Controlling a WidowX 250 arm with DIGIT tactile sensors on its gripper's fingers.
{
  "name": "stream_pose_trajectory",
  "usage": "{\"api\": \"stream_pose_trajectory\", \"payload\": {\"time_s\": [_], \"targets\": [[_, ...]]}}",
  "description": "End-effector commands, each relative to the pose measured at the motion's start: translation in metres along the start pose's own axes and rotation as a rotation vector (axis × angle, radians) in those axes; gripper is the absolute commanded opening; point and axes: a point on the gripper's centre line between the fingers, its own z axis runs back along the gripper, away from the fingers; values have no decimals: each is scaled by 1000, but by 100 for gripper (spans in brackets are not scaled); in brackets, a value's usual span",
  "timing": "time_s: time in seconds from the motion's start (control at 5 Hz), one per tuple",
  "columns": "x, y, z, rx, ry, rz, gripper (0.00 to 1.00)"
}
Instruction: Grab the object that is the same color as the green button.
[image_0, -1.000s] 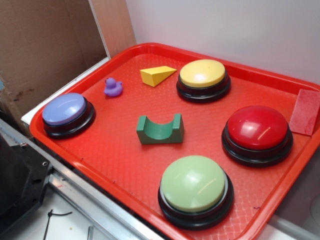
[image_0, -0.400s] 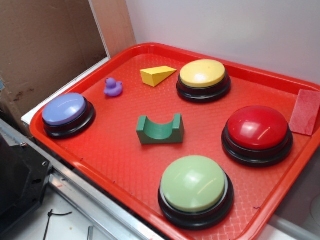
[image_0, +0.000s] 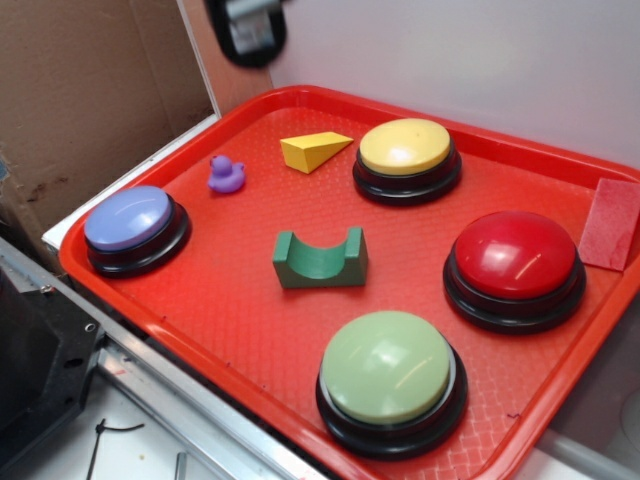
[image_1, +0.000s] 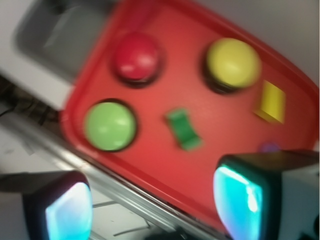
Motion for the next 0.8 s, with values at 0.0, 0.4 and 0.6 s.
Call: {"api": "stream_pose_trajectory", "payload": {"time_s": [0.0,0.4,0.6], "targets": [[-4,-47,2,-65,-20,-237,100],[-15,-8,-17,-2,-6,-180,100],[-32,46,-26,96,33,-239,100]]}}
